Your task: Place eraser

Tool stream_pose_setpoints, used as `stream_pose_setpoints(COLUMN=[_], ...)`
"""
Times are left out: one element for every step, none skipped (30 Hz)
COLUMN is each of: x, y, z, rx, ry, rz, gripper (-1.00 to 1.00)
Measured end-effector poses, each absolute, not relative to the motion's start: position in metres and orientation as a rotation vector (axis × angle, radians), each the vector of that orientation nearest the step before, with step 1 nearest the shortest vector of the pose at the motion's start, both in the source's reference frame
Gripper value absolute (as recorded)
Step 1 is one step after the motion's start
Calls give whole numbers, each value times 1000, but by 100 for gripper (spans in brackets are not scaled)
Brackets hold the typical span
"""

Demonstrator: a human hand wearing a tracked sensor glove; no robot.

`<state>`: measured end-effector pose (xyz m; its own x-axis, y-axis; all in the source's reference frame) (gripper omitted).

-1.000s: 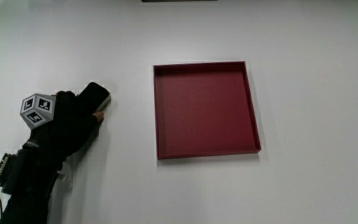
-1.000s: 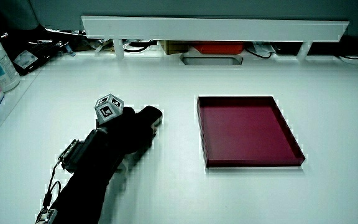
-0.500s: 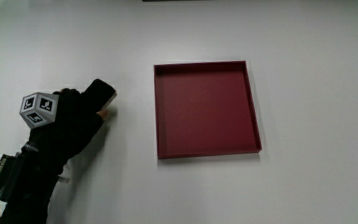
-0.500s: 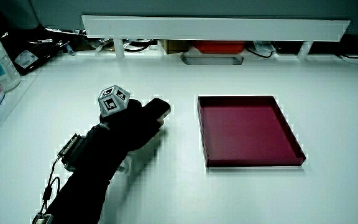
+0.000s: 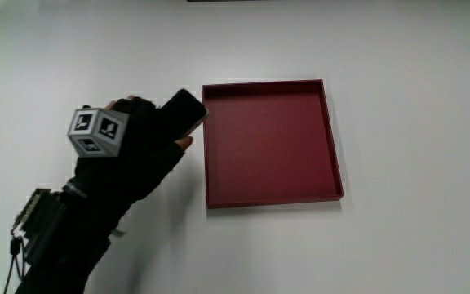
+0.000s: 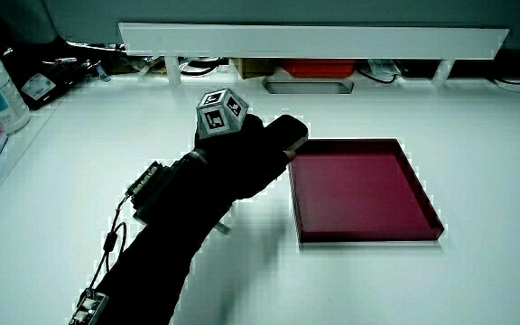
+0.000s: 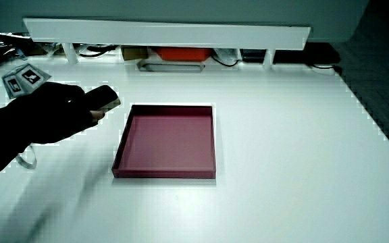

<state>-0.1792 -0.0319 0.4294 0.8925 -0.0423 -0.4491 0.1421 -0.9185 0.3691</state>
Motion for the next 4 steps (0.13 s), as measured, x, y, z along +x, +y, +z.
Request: stream_pose_setpoints(x=[-175, -171, -166, -159], y=[-34, -34, -36, -36], z=[430, 431, 432, 424], rx=[2691, 2637, 2672, 2608], ry=[178, 106, 157, 67], rz=[-598, -674, -645, -664], gripper=[-100, -100, -100, -100])
